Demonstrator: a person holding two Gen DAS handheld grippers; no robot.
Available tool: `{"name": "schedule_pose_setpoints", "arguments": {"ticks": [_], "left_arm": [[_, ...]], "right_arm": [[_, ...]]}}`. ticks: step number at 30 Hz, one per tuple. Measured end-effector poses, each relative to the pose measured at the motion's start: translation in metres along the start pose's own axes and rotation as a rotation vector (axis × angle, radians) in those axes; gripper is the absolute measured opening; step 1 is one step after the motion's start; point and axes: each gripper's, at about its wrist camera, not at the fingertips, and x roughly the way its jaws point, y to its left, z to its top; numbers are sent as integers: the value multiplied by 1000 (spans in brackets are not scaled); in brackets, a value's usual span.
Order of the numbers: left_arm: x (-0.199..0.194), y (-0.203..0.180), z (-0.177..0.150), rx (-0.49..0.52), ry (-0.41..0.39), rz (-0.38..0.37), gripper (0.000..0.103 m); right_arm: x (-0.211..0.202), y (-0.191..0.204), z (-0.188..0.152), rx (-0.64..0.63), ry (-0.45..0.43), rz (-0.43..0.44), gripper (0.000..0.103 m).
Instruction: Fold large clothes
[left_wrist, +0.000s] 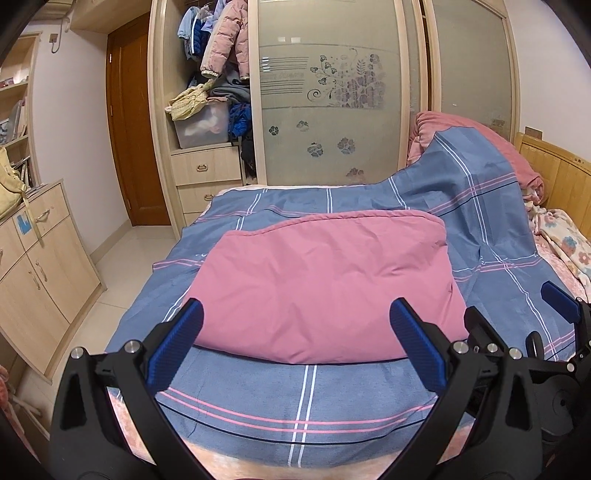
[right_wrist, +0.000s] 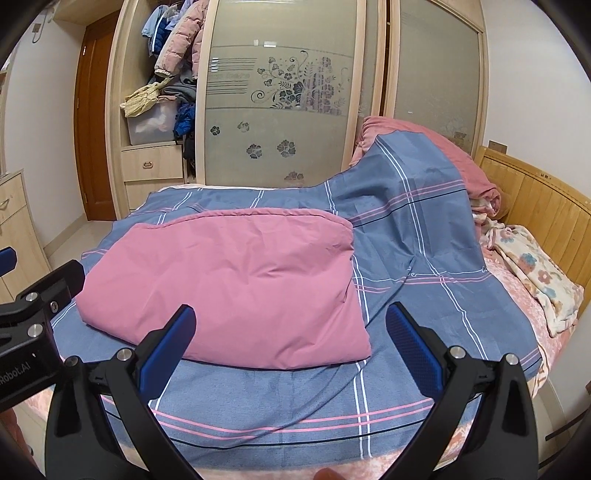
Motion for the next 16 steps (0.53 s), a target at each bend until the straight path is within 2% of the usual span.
{"name": "schedule_pose_setpoints", "arguments": {"ticks": [16], "left_arm": [[-1,6,-2,-13,10,-15,101]], "right_arm": [[-2,5,-2,-1,3,-2,102]]}}
